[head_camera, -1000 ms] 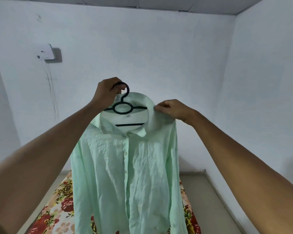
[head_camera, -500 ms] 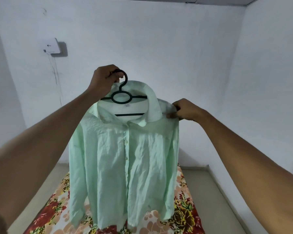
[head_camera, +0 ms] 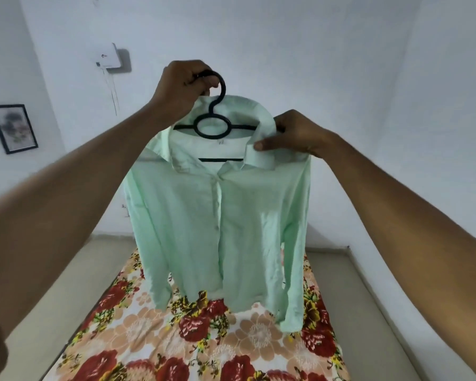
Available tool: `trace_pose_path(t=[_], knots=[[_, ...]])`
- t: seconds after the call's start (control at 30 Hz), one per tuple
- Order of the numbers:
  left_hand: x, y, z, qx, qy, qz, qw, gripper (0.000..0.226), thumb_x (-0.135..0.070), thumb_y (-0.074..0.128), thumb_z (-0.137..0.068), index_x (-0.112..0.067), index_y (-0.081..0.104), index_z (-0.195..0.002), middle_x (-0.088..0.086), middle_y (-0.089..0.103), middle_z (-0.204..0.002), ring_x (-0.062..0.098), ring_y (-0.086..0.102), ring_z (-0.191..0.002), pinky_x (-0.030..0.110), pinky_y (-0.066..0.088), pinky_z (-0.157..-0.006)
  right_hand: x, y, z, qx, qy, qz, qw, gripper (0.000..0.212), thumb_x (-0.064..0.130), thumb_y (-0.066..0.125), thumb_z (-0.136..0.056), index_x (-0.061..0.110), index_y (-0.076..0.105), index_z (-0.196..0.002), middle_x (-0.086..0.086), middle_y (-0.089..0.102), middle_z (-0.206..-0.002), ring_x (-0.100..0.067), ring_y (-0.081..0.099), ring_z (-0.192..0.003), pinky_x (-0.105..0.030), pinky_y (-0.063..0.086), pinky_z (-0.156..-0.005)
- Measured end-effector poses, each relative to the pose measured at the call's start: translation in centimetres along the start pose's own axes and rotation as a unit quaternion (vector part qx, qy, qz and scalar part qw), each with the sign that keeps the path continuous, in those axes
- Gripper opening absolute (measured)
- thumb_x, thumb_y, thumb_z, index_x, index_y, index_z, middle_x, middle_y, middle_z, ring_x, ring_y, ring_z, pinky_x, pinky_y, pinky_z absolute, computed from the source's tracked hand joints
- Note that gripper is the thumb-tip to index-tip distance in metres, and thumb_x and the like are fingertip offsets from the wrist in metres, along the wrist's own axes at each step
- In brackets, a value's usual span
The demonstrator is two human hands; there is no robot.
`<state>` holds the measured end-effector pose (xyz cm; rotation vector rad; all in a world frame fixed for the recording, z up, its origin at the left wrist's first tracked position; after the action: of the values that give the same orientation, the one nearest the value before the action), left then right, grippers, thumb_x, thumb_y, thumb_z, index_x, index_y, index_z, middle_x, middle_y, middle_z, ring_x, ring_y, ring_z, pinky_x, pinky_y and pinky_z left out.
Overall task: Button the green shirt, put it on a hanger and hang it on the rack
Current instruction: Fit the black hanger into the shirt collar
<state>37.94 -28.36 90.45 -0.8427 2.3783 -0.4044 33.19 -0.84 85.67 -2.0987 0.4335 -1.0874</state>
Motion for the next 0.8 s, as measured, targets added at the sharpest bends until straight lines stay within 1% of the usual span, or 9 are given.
trace_pose_path(t=[0.07, 0.17, 0.23, 0.33, 0.4, 0.5, 0.6, 0.67, 0.8], knots=[[-1.4, -1.3, 0.8, -0.005, 0.01, -0.011, 1.0, 0.018, -0.02, 0.067, -0.098, -0.004, 0.076, -0.101, -0.005, 0.067, -0.074, -0.005, 0.057, -0.061, 0.012, 0.044, -0.067, 2.1, -0.4, 1.5, -0.002, 0.003, 0.009, 1.0, 0.039, 0.036, 0.094, -0.074, 0.005, 0.08, -0.093, -0.013, 0.073, -0.085, -0.016, 0.061, -0.076, -0.036, 0.047, -0.071], [-3.3, -3.4, 2.9, -0.002, 0.034, -0.015, 0.999, 0.019, -0.022, 0.066, -0.099, -0.007, 0.077, -0.102, -0.01, 0.067, -0.075, -0.007, 0.058, -0.062, 0.011, 0.044, -0.067, 5.0, -0.4, 4.5, -0.011, 0.011, 0.026, 1.0, 0.042, 0.042, 0.094, -0.072, 0.011, 0.081, -0.096, -0.019, 0.077, -0.104, -0.016, 0.068, -0.083, -0.039, 0.056, -0.078], [-4.2, -4.8, 4.2, 0.004, 0.039, -0.021, 0.999, 0.021, -0.026, 0.066, -0.098, -0.008, 0.077, -0.101, -0.012, 0.066, -0.074, -0.007, 0.057, -0.062, 0.012, 0.044, -0.067, 6.7, -0.1, 6.1, -0.01, 0.024, 0.023, 0.999, 0.042, 0.043, 0.094, -0.072, 0.013, 0.081, -0.098, -0.016, 0.077, -0.105, -0.014, 0.069, -0.083, -0.04, 0.059, -0.081], [-4.5, -6.4, 7.2, 0.011, 0.023, -0.031, 0.999, 0.024, -0.028, 0.066, -0.097, -0.008, 0.077, -0.101, -0.015, 0.063, -0.074, -0.007, 0.054, -0.059, 0.011, 0.041, -0.064, 9.1, 1.9, 8.9, 0.033, 0.037, 0.025, 0.998, 0.037, 0.04, 0.093, -0.074, 0.017, 0.082, -0.101, -0.007, 0.08, -0.103, -0.013, 0.075, -0.088, -0.038, 0.062, -0.091], [-4.6, -6.8, 8.5, 0.03, 0.016, -0.03, 0.999, 0.023, -0.027, 0.065, -0.099, -0.007, 0.077, -0.1, -0.015, 0.064, -0.075, -0.009, 0.055, -0.058, 0.008, 0.039, -0.063, 9.5, 2.6, 10.3, 0.052, 0.049, 0.03, 0.997, 0.041, 0.042, 0.094, -0.071, 0.018, 0.082, -0.102, -0.004, 0.08, -0.104, -0.019, 0.076, -0.101, -0.048, 0.06, -0.097], [-4.0, -6.9, 10.0, 0.054, -0.004, -0.027, 0.998, 0.02, -0.026, 0.065, -0.1, -0.011, 0.077, -0.1, -0.012, 0.065, -0.076, -0.011, 0.055, -0.056, 0.004, 0.037, -0.06, 9.6, 3.7, 11.4, 0.072, 0.064, 0.038, 0.995, 0.046, 0.047, 0.095, -0.068, 0.018, 0.081, -0.101, -0.009, 0.079, -0.108, -0.031, 0.073, -0.11, -0.056, 0.057, -0.099], [-2.6, -5.7, 11.5, 0.064, -0.026, -0.016, 0.997, 0.024, -0.03, 0.065, -0.098, -0.01, 0.078, -0.103, -0.001, 0.07, -0.082, -0.007, 0.056, -0.06, 0.006, 0.041, -0.062, 8.6, 5.6, 11.9, 0.088, 0.086, 0.017, 0.992, 0.036, 0.035, 0.093, -0.074, 0.016, 0.081, -0.102, -0.006, 0.08, -0.106, -0.027, 0.074, -0.108, -0.043, 0.062, -0.095], [-0.7, -4.3, 12.8, 0.074, -0.049, -0.006, 0.996, 0.024, -0.031, 0.065, -0.098, -0.011, 0.078, -0.105, 0.002, 0.07, -0.084, -0.004, 0.058, -0.063, 0.008, 0.043, -0.063, 7.2, 7.4, 11.9, 0.101, 0.101, 0.006, 0.99, 0.034, 0.03, 0.093, -0.075, 0.016, 0.081, -0.105, -0.003, 0.08, -0.106, -0.023, 0.075, -0.105, -0.036, 0.063, -0.092], [4.4, -0.5, 15.9, 0.089, -0.085, 0.01, 0.992, 0.022, -0.029, 0.065, -0.098, -0.012, 0.078, -0.104, -0.007, 0.068, -0.077, -0.003, 0.058, -0.063, 0.012, 0.044, -0.066, 2.3, 12.1, 10.9, 0.126, 0.123, -0.006, 0.984, 0.037, 0.027, 0.093, -0.075, 0.014, 0.081, -0.107, -0.005, 0.08, -0.11, -0.023, 0.075, -0.107, -0.044, 0.06, -0.098]])
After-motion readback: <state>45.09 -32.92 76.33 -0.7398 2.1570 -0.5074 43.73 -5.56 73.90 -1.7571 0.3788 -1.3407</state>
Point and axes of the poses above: each hand's wrist, its own z-axis away from the middle knuckle, its own y-axis out of the palm, x = y × z, the point moved 1 cm from there along -z, towards the middle knuckle
